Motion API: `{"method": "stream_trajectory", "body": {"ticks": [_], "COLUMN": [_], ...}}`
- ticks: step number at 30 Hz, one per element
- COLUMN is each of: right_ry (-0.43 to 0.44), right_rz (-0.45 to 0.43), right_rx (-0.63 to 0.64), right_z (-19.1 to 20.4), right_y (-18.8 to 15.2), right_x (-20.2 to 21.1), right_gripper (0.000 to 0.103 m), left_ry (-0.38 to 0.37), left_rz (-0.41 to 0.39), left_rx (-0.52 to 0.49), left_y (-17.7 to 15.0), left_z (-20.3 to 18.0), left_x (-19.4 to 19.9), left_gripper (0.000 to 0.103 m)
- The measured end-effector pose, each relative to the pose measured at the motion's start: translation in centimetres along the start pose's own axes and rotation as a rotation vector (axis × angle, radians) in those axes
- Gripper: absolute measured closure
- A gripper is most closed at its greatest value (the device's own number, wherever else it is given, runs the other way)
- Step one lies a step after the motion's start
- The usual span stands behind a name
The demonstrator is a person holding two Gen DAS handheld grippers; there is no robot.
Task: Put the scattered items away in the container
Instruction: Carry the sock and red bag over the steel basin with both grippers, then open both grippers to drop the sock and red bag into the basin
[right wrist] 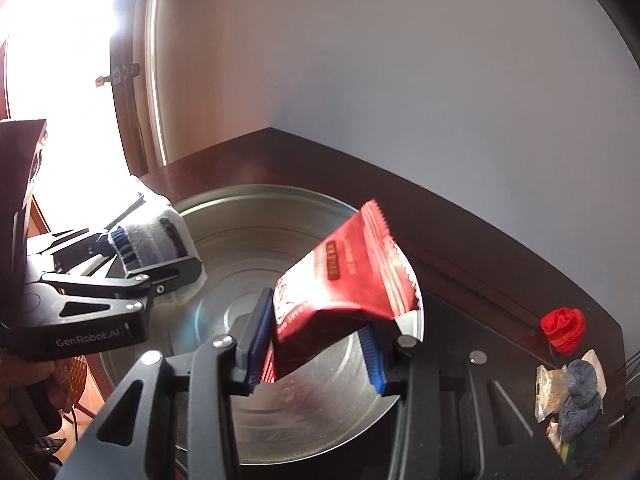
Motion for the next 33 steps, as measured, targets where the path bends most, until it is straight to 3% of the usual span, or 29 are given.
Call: {"method": "stream_trajectory", "body": {"ticks": [26, 27, 30, 33], "right_ry": [0.009, 0.011, 0.015, 0.019], "right_rz": [0.023, 0.021, 0.011, -0.004], "right_rx": [-0.024, -0.027, -0.035, -0.039], "right_z": [-0.3, -0.4, -0.6, -0.7], "right_y": [-0.6, -0.6, -0.6, -0.5], "right_x": [-0.7, -0.7, -0.4, 0.1], "right_gripper": [0.061, 0.059, 0.04, 0.037], "left_ry": [0.016, 0.017, 0.02, 0.02], "left_rz": [0.004, 0.002, -0.001, -0.004], "left_rx": [0.014, 0.017, 0.022, 0.021], "left_y": [0.0, 0.0, 0.5, 0.5], "left_z": [0.1, 0.1, 0.5, 0.3], "left_x": [0.2, 0.4, 0.2, 0.5], "left_gripper": [0.031, 0.031, 0.031, 0.031]}}
Point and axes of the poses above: each gripper's, at about its wrist camera, not at the fingertips, and x roughly against the way its jaws point, z to its left, y to its top, the point moved 8 cm from there along -x, roughly the way its jaws point, and after that the axes turned 1 degree about -y, right-handed, at the moved point
